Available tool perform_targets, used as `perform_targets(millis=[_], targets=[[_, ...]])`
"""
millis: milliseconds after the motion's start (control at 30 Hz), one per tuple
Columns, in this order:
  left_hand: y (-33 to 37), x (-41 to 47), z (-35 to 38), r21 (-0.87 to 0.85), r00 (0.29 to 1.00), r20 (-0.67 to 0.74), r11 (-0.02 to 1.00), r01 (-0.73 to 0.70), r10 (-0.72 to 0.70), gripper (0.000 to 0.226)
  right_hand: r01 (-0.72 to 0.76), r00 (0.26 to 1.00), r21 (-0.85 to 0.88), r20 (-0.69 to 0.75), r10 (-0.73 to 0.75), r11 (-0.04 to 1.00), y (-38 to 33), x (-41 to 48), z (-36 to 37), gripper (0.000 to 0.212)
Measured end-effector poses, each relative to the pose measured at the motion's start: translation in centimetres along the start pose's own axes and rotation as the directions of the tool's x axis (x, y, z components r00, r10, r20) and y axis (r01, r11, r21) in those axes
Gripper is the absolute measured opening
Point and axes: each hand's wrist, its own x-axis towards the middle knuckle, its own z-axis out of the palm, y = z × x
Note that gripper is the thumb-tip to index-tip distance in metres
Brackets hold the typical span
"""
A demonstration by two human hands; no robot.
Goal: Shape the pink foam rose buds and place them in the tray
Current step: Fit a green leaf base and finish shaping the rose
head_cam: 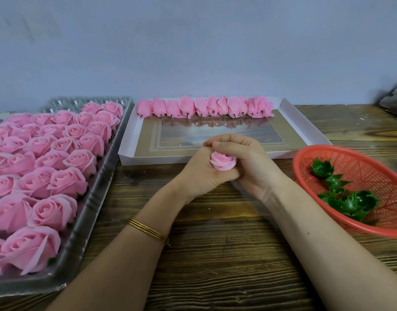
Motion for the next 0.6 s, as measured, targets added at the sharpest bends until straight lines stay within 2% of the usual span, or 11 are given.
perform_targets(millis=[33, 67, 200, 300, 467, 500, 600], targets=[[0.0, 0.0, 0.0, -0.001, 1.0, -0.008, 1.0, 0.006, -0.006, 0.014, -0.003, 1.0, 0.024, 0.0, 0.003, 1.0, 0.0, 0.0, 0.0, 0.004], [-0.1, 0.1, 0.0, -0.007, 1.0, -0.017, 1.0, 0.012, -0.012, 0.013, -0.005, 1.0, 0.047, -0.004, 0.005, 0.999, 0.1, 0.1, 0.0, 0.01], [0.0, 0.0, -0.2, -0.106, 0.998, -0.05, 0.994, 0.024, -0.03, 0.036, -0.058, 0.998, 0.139, -0.01, 0.06, 0.989, -0.3, 0.0, 0.3, 0.029], [0.4, 0.1, -0.2, -0.167, 0.991, -0.131, 0.986, 0.003, -0.025, 0.026, -0.091, 0.996, 0.251, 0.017, 0.09, 0.964, -0.5, -0.2, 0.3, 0.034], [1.2, 0.4, -0.1, -0.137, 0.968, -0.25, 0.988, -0.071, 0.035, 0.019, -0.075, 0.996, 0.423, -0.009, 0.087, 0.903, -0.2, 0.0, 0.0, 0.027], [1.2, 0.5, -0.1, -0.15, 0.96, -0.279, 0.986, -0.075, 0.031, 0.014, -0.076, 0.997, 0.426, 0.003, 0.083, 0.902, -0.1, 0.0, -0.1, 0.029], [1.1, 0.8, -0.2, -0.136, 0.934, -0.356, 0.988, -0.075, 0.022, 0.024, -0.065, 0.997, 0.298, 0.066, 0.048, 0.952, 0.3, -0.3, 0.0, 0.034]])
